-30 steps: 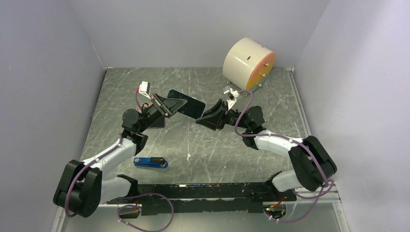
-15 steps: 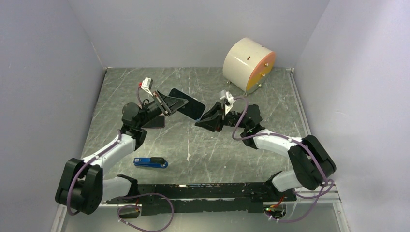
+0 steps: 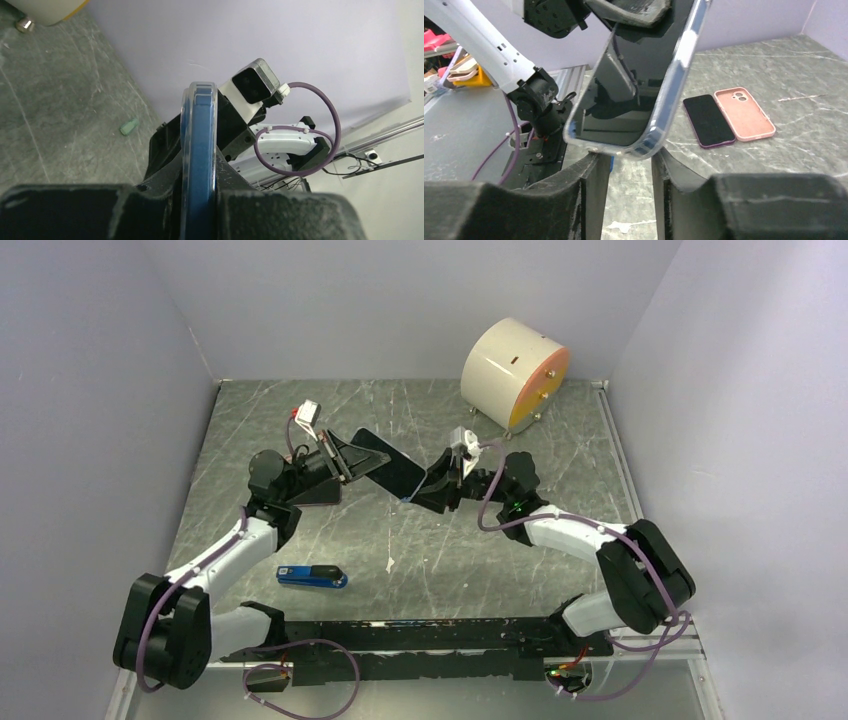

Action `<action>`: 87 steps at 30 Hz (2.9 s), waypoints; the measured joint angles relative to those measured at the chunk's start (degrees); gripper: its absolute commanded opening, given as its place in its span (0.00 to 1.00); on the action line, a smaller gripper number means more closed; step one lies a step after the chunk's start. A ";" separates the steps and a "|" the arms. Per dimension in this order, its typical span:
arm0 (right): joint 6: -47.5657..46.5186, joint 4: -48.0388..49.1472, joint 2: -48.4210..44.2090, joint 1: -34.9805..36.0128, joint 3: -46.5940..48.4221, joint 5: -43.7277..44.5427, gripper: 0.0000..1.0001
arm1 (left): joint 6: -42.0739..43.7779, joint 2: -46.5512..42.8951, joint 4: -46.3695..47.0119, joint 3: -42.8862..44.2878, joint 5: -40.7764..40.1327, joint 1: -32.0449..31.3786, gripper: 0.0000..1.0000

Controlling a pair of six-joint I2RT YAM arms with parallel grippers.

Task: Take the phone out of the phone case
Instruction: Remove the phone case from the phone.

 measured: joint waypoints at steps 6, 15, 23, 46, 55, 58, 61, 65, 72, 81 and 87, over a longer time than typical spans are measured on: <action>7.26 8.87 -0.17 0.57 -4.15 0.07 0.54 | 1.57 -0.04 0.35 -0.15 -1.57 0.46 0.03; 18.38 19.37 0.48 1.11 -5.05 0.83 0.54 | 1.66 0.42 4.44 -0.94 -3.50 0.74 0.03; 28.24 28.89 6.25 1.11 -4.90 3.30 0.41 | 2.86 -0.46 4.24 -1.36 -3.41 0.81 0.02; 16.26 12.81 4.68 0.59 0.81 -2.32 0.00 | 7.13 -2.62 -2.89 1.42 -0.09 2.10 0.03; -3.32 -5.57 1.62 0.70 4.87 -4.81 0.00 | 7.93 -1.44 -6.03 3.82 2.60 2.64 0.02; -8.59 -9.73 1.44 0.81 5.68 -3.28 0.00 | 6.32 -0.17 -6.86 4.35 3.50 2.80 0.03; -12.26 -12.74 1.49 0.87 6.23 -1.22 0.00 | 4.52 0.00 -8.37 4.94 5.27 2.10 0.03; -15.08 -14.58 1.42 0.90 6.25 0.48 0.17 | 7.15 -0.07 -15.34 8.17 8.04 1.95 0.03; -19.67 -22.05 -3.54 0.90 5.77 2.16 0.42 | 26.86 -0.57 -43.78 22.14 10.05 1.99 0.03; -21.92 -28.20 -7.37 1.36 5.60 0.57 0.49 | 54.45 2.01 -74.64 38.51 11.69 2.12 0.03; -25.16 -35.10 -7.34 3.80 7.58 -0.79 0.49 | 64.46 3.74 -84.83 39.91 13.77 1.95 0.03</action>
